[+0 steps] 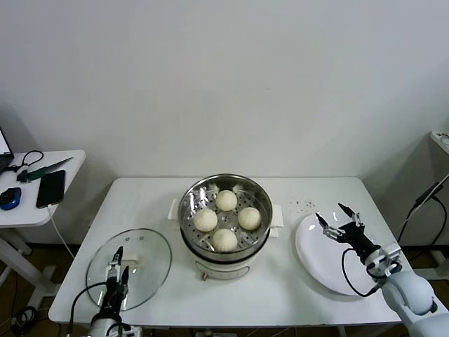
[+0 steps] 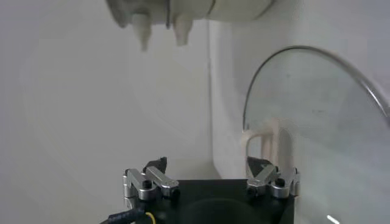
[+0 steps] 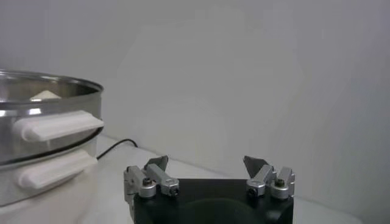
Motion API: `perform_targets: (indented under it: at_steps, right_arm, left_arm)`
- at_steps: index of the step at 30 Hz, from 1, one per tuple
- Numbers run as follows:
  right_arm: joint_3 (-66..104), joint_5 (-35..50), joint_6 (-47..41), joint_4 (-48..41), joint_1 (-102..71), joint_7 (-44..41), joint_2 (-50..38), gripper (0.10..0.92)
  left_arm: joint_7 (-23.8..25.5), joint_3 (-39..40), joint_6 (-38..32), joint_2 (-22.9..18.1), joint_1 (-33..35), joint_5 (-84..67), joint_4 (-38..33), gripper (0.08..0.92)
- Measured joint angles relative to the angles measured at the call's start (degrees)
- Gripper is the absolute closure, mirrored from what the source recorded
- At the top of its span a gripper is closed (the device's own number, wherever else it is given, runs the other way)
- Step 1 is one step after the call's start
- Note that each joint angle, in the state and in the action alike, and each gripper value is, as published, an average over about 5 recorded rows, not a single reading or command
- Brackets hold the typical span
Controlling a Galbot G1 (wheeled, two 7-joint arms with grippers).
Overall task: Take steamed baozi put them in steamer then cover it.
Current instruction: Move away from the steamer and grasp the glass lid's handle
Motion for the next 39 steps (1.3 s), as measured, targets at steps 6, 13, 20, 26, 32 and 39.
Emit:
perform_targets:
  at_steps: [6,13,20,26,32,39]
  right_arm:
    - [-0.1,-0.9,0.0,-0.1,-0.2,0.1,0.2,0.203]
    - [-0.4,-1.7,0.0,-0.3,-0.4,0.2,0.4,0.203]
    - [-0.5,-2.5,0.1,-0.5,-0.8,0.3,0.9,0.203]
    - [-0.5,-2.9,0.1,-0.3,-1.1,0.3,1.2,0.203]
    - [-0.7,-3.6,0.1,-0.4,-0.9,0.3,1.7,0.203]
    - [-0.9,-4.2,0.1,-0.3,-0.8,0.3,2.2,0.203]
  left_arm:
    - [-2.4,0.1,0.6,0.3,-2.5,1.2,4.0,0.177]
    - [-5.0,0.1,1.2,0.8,-5.6,1.7,7.9,0.177]
    - [-6.9,0.4,1.6,0.8,-8.7,1.8,11.3,0.177]
    - [-7.8,0.7,2.0,0.9,-10.8,1.5,13.3,0.178]
    - [-7.9,0.5,1.9,1.2,-11.5,1.5,14.6,0.303]
    - [-7.8,0.2,1.6,1.5,-11.7,1.4,15.4,0.502]
